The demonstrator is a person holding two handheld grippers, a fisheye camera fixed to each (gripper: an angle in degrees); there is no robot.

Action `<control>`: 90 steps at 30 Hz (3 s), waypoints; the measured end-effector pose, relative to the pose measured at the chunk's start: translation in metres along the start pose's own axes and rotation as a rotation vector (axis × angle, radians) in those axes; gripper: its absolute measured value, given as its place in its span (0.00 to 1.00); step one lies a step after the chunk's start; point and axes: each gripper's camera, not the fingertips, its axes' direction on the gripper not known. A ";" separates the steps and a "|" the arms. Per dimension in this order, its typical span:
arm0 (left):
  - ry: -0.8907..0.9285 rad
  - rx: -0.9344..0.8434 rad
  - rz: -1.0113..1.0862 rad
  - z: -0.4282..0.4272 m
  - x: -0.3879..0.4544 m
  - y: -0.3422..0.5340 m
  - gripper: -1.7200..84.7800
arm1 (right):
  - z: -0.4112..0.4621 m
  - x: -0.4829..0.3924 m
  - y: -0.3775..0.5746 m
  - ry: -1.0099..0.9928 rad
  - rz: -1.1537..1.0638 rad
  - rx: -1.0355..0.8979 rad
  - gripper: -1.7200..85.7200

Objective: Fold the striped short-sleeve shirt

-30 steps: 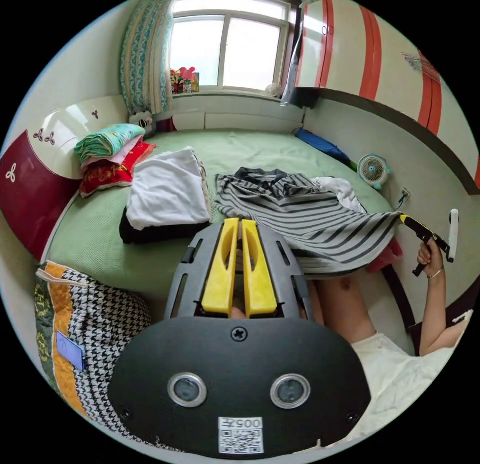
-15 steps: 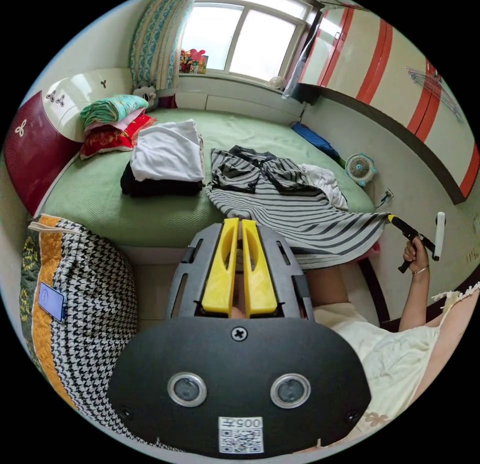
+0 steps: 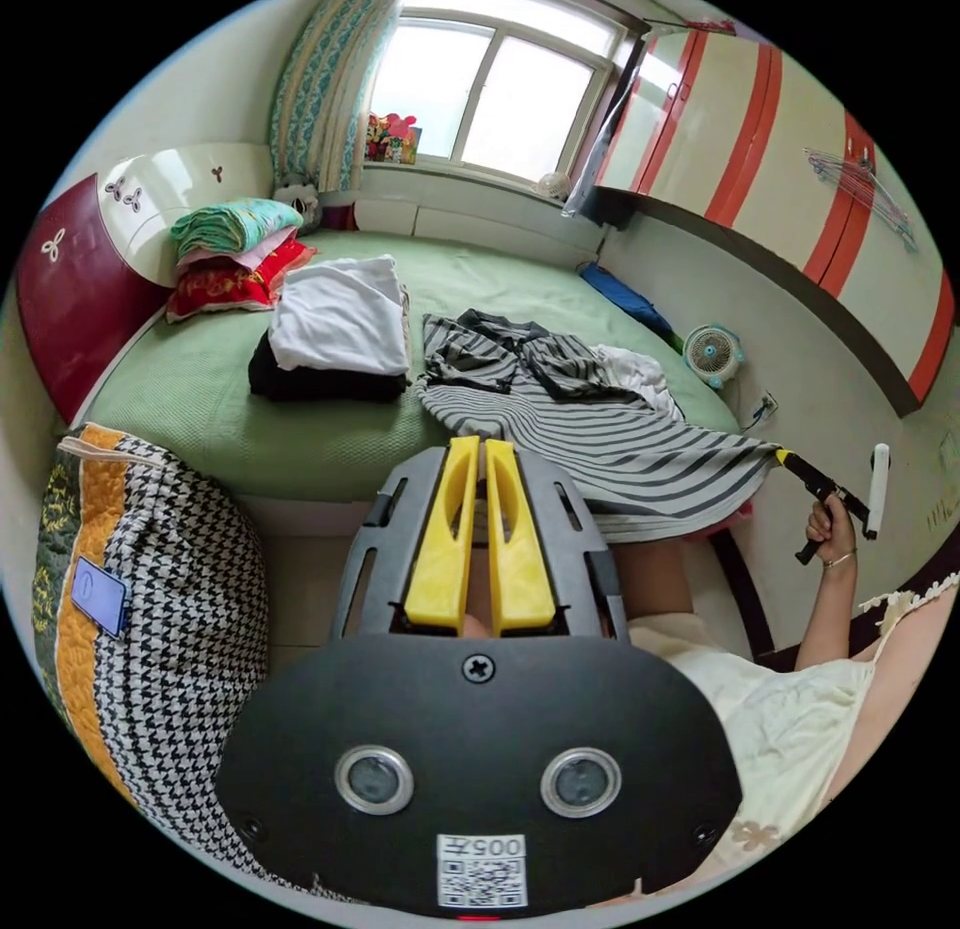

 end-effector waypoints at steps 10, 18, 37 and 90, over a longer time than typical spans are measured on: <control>0.009 0.068 0.009 -0.041 -0.012 -0.003 0.02 | -0.039 -0.003 -0.003 0.026 -0.019 0.054 0.01; 0.015 0.028 -0.034 -0.005 -0.034 -0.029 0.03 | -0.012 0.005 -0.026 0.017 0.025 0.023 0.01; -0.035 -0.103 -0.113 0.288 -0.118 -0.322 0.09 | 0.258 -0.008 -0.305 0.048 0.017 -0.015 0.03; 0.158 -0.238 -0.028 0.458 -0.101 -0.190 0.09 | 0.445 -0.197 -0.304 -0.401 -0.377 -0.215 0.11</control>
